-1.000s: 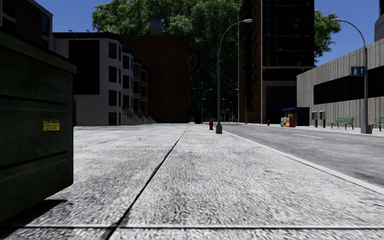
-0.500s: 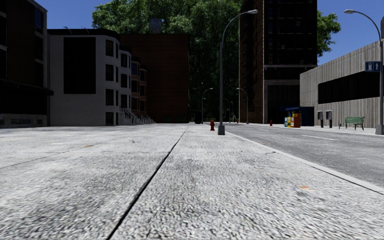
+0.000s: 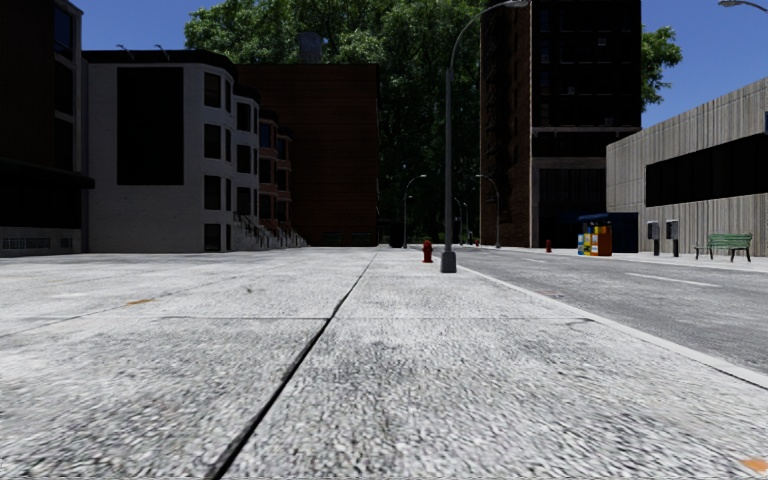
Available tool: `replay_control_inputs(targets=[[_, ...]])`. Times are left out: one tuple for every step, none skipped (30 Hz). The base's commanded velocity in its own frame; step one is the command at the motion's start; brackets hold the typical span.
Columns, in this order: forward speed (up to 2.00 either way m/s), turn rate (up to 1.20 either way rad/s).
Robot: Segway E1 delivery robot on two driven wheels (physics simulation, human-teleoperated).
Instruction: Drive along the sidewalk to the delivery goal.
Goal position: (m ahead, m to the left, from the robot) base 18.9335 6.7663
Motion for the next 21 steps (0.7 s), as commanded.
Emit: replay_control_inputs(targets=[[1.81, 0.00], [1.81, 0.02], [1.81, 0.02], [1.81, 0.06], [1.81, 0.11], [1.81, 0.15], [1.81, 0.15], [1.81, 0.19], [1.81, 0.21], [1.81, 0.22], [1.81, 0.23], [1.81, 0.24], [1.81, 0.24], [1.81, 0.24], [1.81, 0.25], [1.81, 0.26], [1.81, 0.26], [1.81, 0.26], [1.81, 0.26], [1.81, 0.26], [1.81, 0.26]])
